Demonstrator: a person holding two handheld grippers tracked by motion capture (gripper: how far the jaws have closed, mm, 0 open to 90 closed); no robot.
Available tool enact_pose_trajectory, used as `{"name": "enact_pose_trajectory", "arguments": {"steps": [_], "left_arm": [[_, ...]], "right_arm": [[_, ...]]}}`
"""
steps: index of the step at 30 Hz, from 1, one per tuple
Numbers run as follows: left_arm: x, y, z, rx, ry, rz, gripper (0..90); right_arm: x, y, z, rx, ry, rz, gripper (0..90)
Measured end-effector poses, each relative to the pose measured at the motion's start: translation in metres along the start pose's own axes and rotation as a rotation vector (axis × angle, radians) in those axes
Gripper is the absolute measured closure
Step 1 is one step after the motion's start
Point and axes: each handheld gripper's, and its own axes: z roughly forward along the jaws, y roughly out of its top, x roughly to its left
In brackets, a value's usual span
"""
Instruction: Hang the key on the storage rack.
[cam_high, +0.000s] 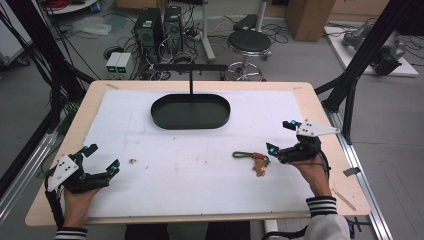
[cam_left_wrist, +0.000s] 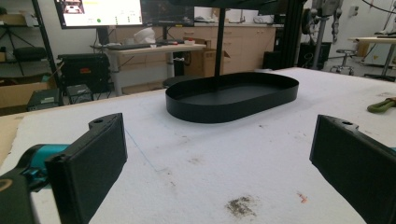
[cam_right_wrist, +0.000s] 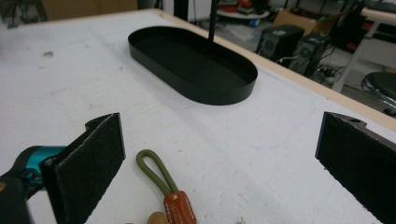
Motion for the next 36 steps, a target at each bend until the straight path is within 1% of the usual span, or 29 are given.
{"name": "enact_pose_trajectory", "arguments": {"steps": [1,2,3,4,5,6,7,8,10,11,13,14,15,16,17,18,19,22,25,27,28,30,31,33,35,36], "left_arm": [[0.000,0.000,0.000,0.001,0.000,0.000,4.4],[0.000,0.000,0.000,0.000,0.000,0.000,4.4],[0.000,0.000,0.000,0.001,0.000,0.001,4.4],[0.000,0.000,0.000,0.001,0.000,0.000,4.4],[0.000,0.000,0.000,0.000,0.000,0.001,4.4],[0.000,0.000,0.000,0.000,0.000,0.002,4.4],[0.000,0.000,0.000,0.001,-0.001,0.002,4.4],[0.000,0.000,0.000,0.001,-0.001,0.002,4.4],[0.000,0.000,0.000,0.001,-0.001,0.001,4.4],[0.000,0.000,0.000,0.001,-0.001,0.002,4.4],[0.000,0.000,0.000,0.001,-0.001,0.001,4.4],[0.000,0.000,0.000,0.001,-0.001,0.001,4.4],[0.000,0.000,0.000,0.001,-0.001,0.001,4.4],[0.000,0.000,0.000,0.001,-0.001,0.001,4.4],[0.000,0.000,0.000,0.002,-0.002,0.001,4.4],[0.000,0.000,0.000,0.001,-0.002,0.001,4.4],[0.000,0.000,0.000,0.001,-0.003,0.001,4.4],[0.000,0.000,0.000,0.002,-0.004,0.003,4.4],[0.000,0.000,0.000,0.002,-0.003,0.003,4.4],[0.000,0.000,0.000,0.003,-0.004,0.004,4.4],[0.000,0.000,0.000,0.003,-0.004,0.004,4.4],[0.000,0.000,0.000,0.003,-0.004,0.003,4.4],[0.000,0.000,0.000,0.002,-0.004,0.001,4.4],[0.000,0.000,0.001,0.003,-0.005,0.001,4.4],[0.000,0.000,0.001,0.004,-0.006,0.001,4.4],[0.000,0.000,0.001,0.005,-0.006,0.001,4.4]], "right_arm": [[0.000,0.004,0.002,0.019,0.014,-0.007,0.4],[0.000,0.004,0.002,0.019,0.014,-0.007,0.4],[-0.002,0.011,0.008,0.060,0.037,-0.033,0.4],[-0.002,0.011,0.008,0.060,0.037,-0.033,0.4],[-0.003,0.016,0.013,0.101,0.059,-0.055,0.4],[-0.003,0.016,0.013,0.101,0.059,-0.055,0.4],[-0.004,0.020,0.018,0.142,0.078,-0.070,0.4],[-0.004,0.020,0.018,0.142,0.078,-0.070,0.4],[-0.005,0.024,0.025,0.194,0.103,-0.096,0.4],[-0.005,0.026,0.030,0.234,0.120,-0.113,0.4],[-0.005,0.028,0.035,0.265,0.130,-0.133,0.4],[-0.005,0.028,0.035,0.265,0.130,-0.133,0.4],[-0.006,0.029,0.040,0.295,0.144,-0.157,0.4],[-0.006,0.029,0.040,0.295,0.144,-0.157,0.4],[-0.006,0.030,0.043,0.331,0.143,-0.172,0.4],[-0.006,0.030,0.043,0.331,0.143,-0.172,0.4],[-0.007,0.030,0.047,0.359,0.157,-0.188,0.4],[-0.008,0.031,0.049,0.372,0.170,-0.189,0.4],[-0.008,0.032,0.054,0.407,0.182,-0.205,0.5],[-0.008,0.033,0.060,0.445,0.188,-0.218,1.3],[-0.008,0.033,0.060,0.445,0.188,-0.218,1.3],[-0.007,0.032,0.064,0.469,0.202,-0.223,3.2],[-0.005,0.030,0.068,0.495,0.198,-0.233,3.2],[-0.004,0.028,0.073,0.526,0.203,-0.239,3.2],[-0.002,0.027,0.074,0.536,0.205,-0.232,3.5],[-0.002,0.027,0.076,0.551,0.209,-0.243,3.9]]}}
